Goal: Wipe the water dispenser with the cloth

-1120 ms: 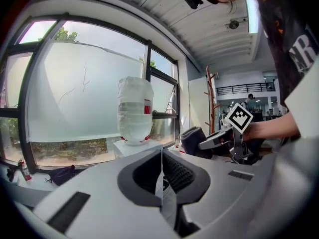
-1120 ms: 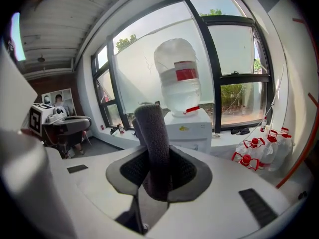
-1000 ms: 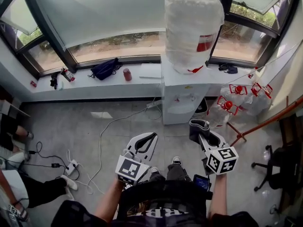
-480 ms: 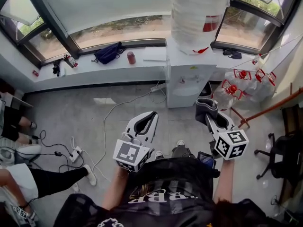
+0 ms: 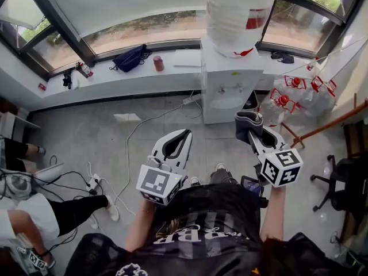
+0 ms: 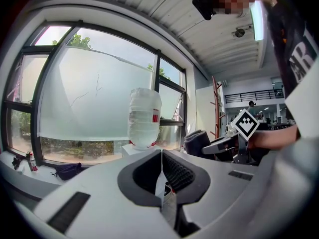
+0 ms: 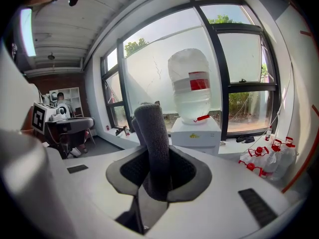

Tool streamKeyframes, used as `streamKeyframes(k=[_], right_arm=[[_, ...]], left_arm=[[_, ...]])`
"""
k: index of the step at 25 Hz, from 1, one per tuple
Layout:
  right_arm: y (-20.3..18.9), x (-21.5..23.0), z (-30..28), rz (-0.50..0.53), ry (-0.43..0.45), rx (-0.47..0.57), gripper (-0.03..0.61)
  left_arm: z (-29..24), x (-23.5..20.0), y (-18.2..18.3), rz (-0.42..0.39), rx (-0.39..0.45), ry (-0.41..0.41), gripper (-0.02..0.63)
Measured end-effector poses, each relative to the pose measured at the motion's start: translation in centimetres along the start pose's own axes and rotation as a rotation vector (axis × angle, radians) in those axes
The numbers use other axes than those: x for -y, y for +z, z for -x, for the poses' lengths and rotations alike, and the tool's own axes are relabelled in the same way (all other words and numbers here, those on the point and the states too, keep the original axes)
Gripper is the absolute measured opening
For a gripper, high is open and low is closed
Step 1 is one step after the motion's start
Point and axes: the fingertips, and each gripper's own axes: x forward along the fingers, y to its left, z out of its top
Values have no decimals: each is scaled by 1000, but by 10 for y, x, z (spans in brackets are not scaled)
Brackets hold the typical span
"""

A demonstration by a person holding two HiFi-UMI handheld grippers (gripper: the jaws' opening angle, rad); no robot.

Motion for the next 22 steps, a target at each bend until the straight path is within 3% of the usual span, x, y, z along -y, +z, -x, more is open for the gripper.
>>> streamKeyframes(k=[22], right_arm=[[-15,0,10,7,-5,-22,110]], left_arm=[[5,18,-8,-14,-20,-25,20]])
